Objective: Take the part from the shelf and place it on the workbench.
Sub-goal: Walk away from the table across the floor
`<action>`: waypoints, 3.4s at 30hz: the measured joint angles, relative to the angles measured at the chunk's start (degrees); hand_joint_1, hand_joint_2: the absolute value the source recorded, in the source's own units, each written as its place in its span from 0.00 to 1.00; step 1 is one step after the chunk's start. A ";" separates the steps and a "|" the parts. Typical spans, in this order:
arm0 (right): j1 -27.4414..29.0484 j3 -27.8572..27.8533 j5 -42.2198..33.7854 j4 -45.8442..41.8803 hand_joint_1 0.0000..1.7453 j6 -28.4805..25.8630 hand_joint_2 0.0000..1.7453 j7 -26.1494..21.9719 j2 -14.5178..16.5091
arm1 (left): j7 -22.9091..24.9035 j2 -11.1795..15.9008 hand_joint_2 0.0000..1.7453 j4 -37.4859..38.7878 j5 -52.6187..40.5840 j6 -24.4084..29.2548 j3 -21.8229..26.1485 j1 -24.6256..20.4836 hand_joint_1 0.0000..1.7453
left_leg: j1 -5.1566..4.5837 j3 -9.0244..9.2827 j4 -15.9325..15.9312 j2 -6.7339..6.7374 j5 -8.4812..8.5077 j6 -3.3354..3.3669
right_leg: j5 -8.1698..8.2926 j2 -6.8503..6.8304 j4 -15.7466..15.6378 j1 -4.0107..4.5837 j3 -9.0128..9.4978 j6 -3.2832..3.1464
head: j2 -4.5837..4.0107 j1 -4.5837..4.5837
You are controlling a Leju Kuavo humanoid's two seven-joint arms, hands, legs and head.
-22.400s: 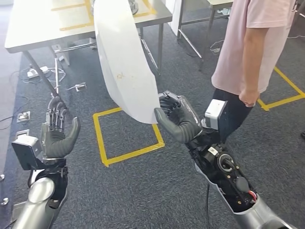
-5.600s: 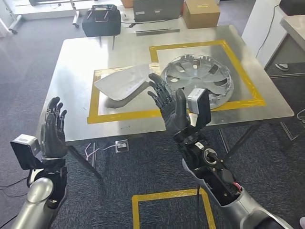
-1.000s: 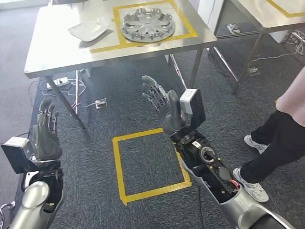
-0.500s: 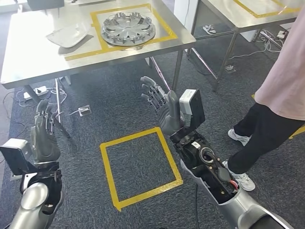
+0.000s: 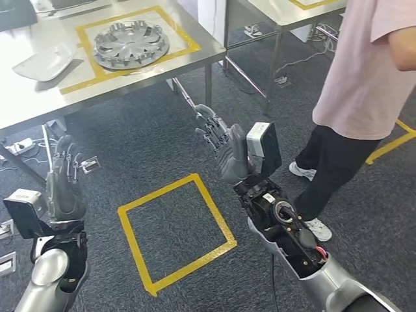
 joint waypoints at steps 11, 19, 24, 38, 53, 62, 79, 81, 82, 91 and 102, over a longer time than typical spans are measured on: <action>0.20 -0.01 -0.01 0.04 0.00 0.04 0.00 0.03 0.01 | 0.00 0.07 0.00 -0.04 0.01 -0.02 0.04 0.07 0.00 | -0.06 3.94 -10.71 -2.66 6.79 1.45 | 0.31 5.80 0.04 -0.09 -0.57 1.52 | 0.00 -1.03; 0.02 -0.07 -0.07 0.15 0.00 0.42 0.00 -0.03 0.01 | -0.04 -0.05 0.00 -0.11 0.01 -0.44 0.04 -0.08 0.00 | 0.13 4.49 -11.29 1.42 6.80 2.59 | -6.72 0.55 16.48 -0.17 -7.84 3.10 | 0.00 0.85; -0.42 -0.07 -0.07 0.17 0.00 0.48 0.00 -0.04 0.00 | -0.04 -0.04 0.00 -0.11 0.01 -0.52 0.06 -0.20 0.00 | -0.50 5.03 -10.96 3.66 6.13 1.58 | -0.83 -3.10 0.35 0.56 0.46 1.78 | 0.00 1.67; -0.65 -0.03 -0.63 0.19 0.00 0.51 0.00 -0.05 0.01 | -0.07 0.04 0.00 -0.11 0.01 -0.56 0.37 -0.36 0.00 | 0.21 3.26 -8.97 -3.55 6.59 0.51 | 0.15 5.04 -0.17 0.18 0.13 0.25 | 0.00 -1.16; -0.28 -0.08 -0.66 0.14 0.00 0.51 0.00 -0.04 0.00 | -0.07 -0.11 0.00 -0.11 0.05 -0.76 0.39 -0.53 0.00 | -0.08 5.51 -11.09 2.94 5.86 1.50 | -0.91 -2.18 2.74 0.26 -1.07 2.11 | 0.00 1.70; -0.35 -0.01 -0.66 -0.09 0.00 0.52 0.00 -0.05 0.01 | -0.09 -0.11 0.00 -0.10 0.04 -0.76 0.40 -0.60 0.00 | 0.01 -1.30 3.68 -0.30 -1.77 -0.40 | -0.01 1.14 0.16 0.18 -0.24 -0.42 | 0.00 -0.31; 0.14 0.03 -0.68 -0.16 0.00 0.40 0.00 0.19 0.01 | 0.13 -0.25 0.00 -0.28 0.01 -0.77 0.44 -0.23 0.00 | 0.40 5.18 -12.12 0.85 7.05 2.05 | -7.32 0.82 17.86 -0.36 -9.14 2.89 | 0.00 0.49; 0.20 0.02 -0.68 -0.16 0.00 0.36 0.00 0.21 0.01 | 0.16 -0.26 0.00 -0.28 0.01 -0.77 0.44 -0.19 0.00 | 0.51 5.31 -12.00 1.88 6.86 1.76 | -4.21 0.03 12.80 -0.68 -6.41 3.17 | 0.00 0.97; 0.16 0.01 -0.68 -0.16 0.00 0.34 0.00 0.21 0.01 | 0.17 -0.27 0.00 -0.29 0.01 -0.77 0.44 -0.21 0.00 | 0.49 5.40 -11.89 2.33 6.69 1.50 | -2.48 -1.19 8.22 -0.68 -4.08 3.23 | 0.00 1.31; 0.18 0.05 -0.68 -0.57 0.00 0.09 0.00 0.18 0.09 | 0.20 -0.26 0.00 -0.43 -0.02 -0.77 0.44 -0.30 0.00 | 0.38 2.01 -3.20 1.01 1.11 -0.76 | 0.09 -0.13 -0.02 -0.27 -0.23 0.18 | 0.00 0.05; 0.41 0.08 -0.68 -0.58 0.00 0.07 0.00 0.26 0.10 | 0.25 -0.13 0.00 -0.44 -0.01 -0.96 0.44 -0.26 0.00 | 0.34 4.56 -11.08 -3.65 6.39 0.61 | 0.64 6.39 0.06 -0.10 -1.12 1.38 | 0.00 -1.05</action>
